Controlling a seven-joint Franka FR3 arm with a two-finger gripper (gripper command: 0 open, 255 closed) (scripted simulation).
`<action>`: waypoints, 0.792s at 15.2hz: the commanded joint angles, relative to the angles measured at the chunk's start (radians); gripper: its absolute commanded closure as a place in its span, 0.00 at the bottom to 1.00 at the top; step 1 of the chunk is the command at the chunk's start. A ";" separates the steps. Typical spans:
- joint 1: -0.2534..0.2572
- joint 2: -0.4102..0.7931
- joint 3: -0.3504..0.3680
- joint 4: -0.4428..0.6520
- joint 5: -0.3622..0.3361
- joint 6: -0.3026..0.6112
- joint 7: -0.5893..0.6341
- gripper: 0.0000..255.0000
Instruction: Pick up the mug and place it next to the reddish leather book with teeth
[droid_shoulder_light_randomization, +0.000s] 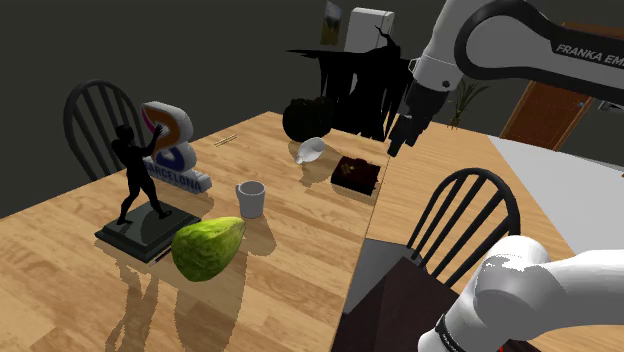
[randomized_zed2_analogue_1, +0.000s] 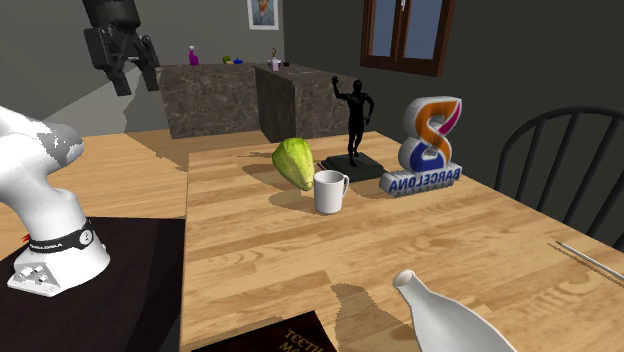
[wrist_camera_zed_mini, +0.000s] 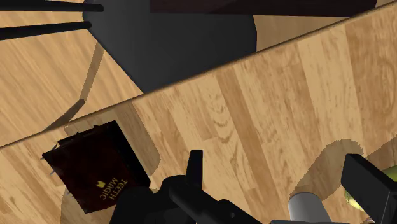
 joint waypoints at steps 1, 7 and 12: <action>0.000 0.000 0.000 0.000 0.000 0.000 0.000 0.00; 0.017 0.181 0.018 0.007 0.030 0.158 0.034 0.00; 0.030 0.350 0.032 0.048 0.052 0.273 0.057 0.00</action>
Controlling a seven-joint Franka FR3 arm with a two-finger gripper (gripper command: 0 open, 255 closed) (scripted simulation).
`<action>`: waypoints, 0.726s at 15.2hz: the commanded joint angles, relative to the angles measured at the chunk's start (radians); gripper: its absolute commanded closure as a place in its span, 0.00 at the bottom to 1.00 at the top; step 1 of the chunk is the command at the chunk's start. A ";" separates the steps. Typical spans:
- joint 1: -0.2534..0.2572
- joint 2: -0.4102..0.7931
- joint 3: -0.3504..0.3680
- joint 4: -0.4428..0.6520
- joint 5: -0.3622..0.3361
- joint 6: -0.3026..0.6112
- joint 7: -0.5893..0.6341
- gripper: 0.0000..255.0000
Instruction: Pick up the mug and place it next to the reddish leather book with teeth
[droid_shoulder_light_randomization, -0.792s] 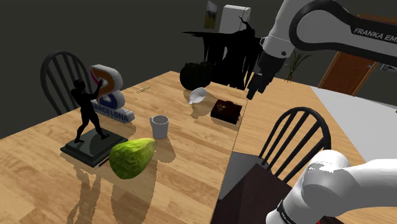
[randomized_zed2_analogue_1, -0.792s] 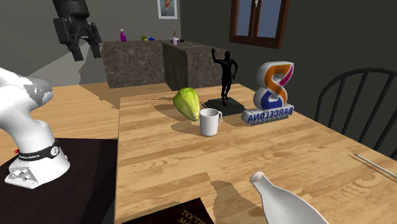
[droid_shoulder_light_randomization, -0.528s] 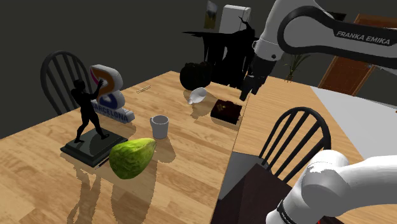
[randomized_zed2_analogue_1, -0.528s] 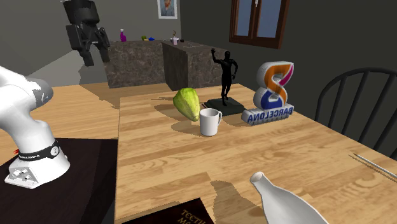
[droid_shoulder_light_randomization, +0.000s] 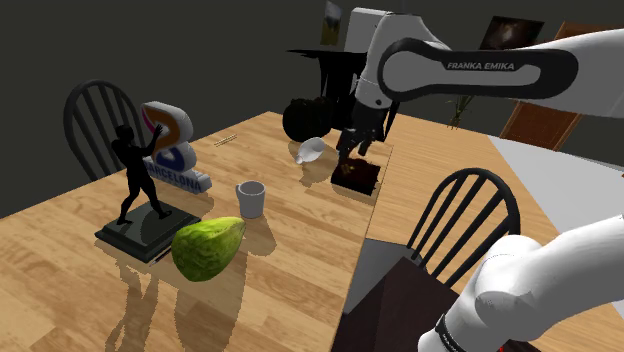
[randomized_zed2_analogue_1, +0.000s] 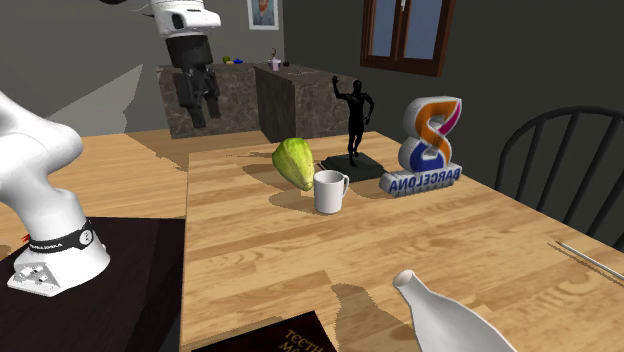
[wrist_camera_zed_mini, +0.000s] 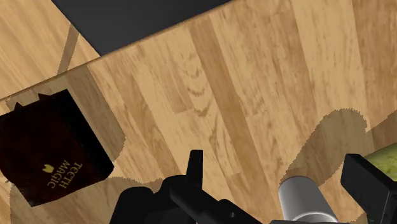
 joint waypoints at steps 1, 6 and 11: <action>0.004 0.069 0.003 0.014 0.007 0.050 0.005 0.00; 0.015 0.249 0.017 0.094 0.025 0.139 0.023 0.00; 0.027 0.436 0.030 0.205 0.038 0.203 0.039 0.00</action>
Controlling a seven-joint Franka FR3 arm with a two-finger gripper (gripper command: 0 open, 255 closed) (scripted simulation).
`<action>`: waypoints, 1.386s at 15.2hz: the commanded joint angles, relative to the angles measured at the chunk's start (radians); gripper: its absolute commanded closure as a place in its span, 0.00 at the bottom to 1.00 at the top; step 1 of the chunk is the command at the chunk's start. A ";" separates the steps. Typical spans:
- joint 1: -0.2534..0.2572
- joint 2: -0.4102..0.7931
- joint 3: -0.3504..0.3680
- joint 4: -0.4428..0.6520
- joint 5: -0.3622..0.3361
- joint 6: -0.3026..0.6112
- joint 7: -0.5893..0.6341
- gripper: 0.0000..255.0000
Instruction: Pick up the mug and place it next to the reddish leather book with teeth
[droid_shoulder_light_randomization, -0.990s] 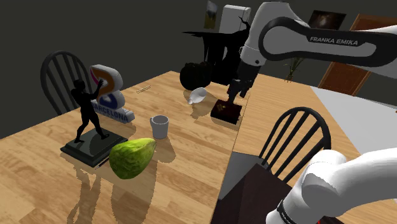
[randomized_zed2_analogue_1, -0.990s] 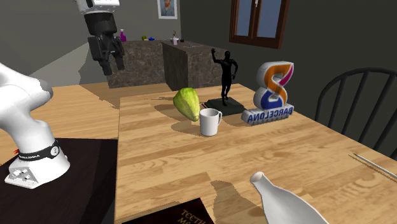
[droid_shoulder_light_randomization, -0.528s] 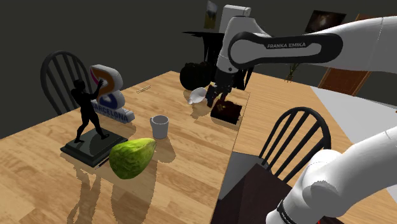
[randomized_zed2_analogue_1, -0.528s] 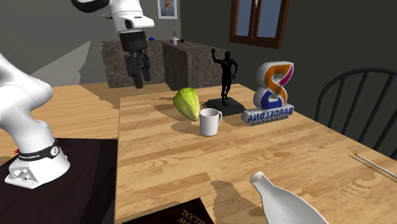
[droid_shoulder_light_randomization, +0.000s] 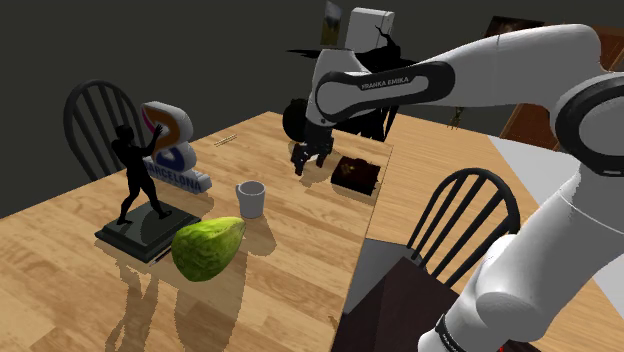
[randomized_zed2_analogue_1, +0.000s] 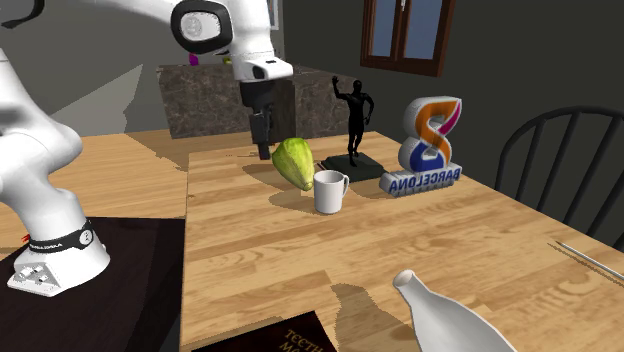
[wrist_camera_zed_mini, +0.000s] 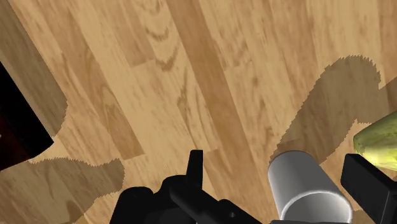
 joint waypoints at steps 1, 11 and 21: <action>0.004 0.077 0.005 0.053 0.005 0.021 0.006 0.00; 0.030 0.468 0.025 0.391 0.017 0.053 0.034 0.00; 0.041 0.614 0.029 0.465 0.016 0.121 0.041 0.00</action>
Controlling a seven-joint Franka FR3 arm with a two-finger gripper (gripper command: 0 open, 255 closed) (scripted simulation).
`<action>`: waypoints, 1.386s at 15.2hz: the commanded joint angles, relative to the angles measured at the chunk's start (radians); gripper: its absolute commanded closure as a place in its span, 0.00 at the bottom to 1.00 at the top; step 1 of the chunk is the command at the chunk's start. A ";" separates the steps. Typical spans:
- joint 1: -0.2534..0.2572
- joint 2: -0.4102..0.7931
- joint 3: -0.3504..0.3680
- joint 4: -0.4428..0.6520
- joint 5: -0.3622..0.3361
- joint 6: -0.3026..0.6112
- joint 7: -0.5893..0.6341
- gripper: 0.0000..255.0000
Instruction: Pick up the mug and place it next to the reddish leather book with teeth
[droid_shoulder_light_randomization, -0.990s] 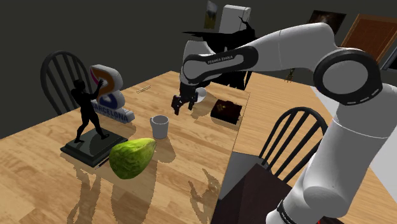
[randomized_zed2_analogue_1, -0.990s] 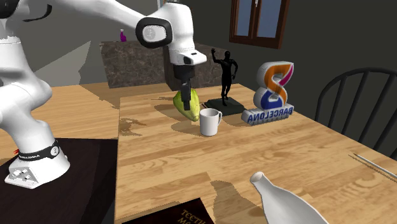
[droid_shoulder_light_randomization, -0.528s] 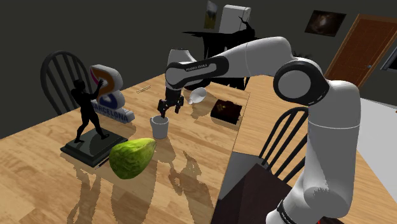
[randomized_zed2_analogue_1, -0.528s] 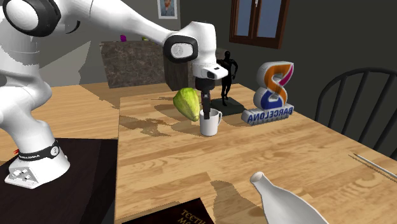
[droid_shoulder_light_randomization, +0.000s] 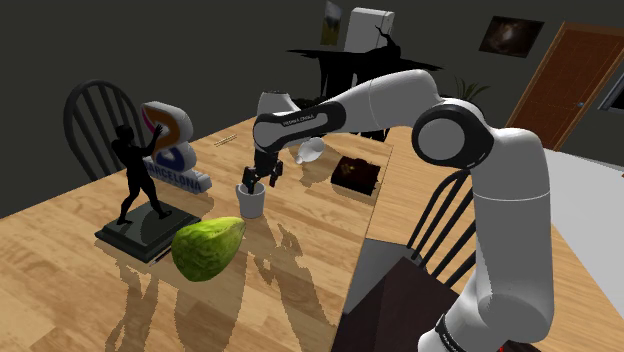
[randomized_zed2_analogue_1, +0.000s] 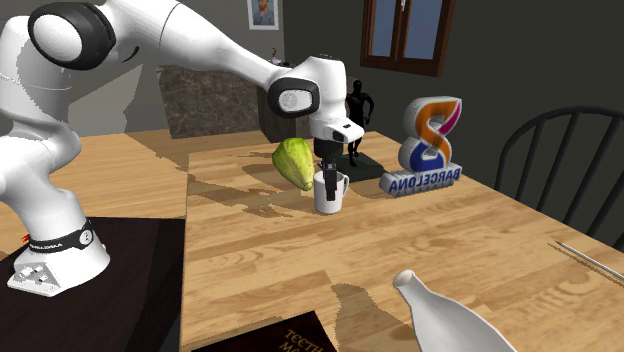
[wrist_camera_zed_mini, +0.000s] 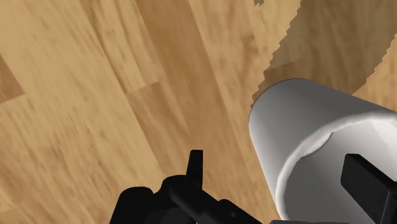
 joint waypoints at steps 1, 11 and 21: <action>0.001 0.010 0.000 -0.005 -0.001 0.015 0.001 0.00; 0.001 0.011 0.000 -0.004 -0.001 0.015 0.001 1.00; 0.001 -0.006 0.000 0.012 0.000 -0.017 0.002 1.00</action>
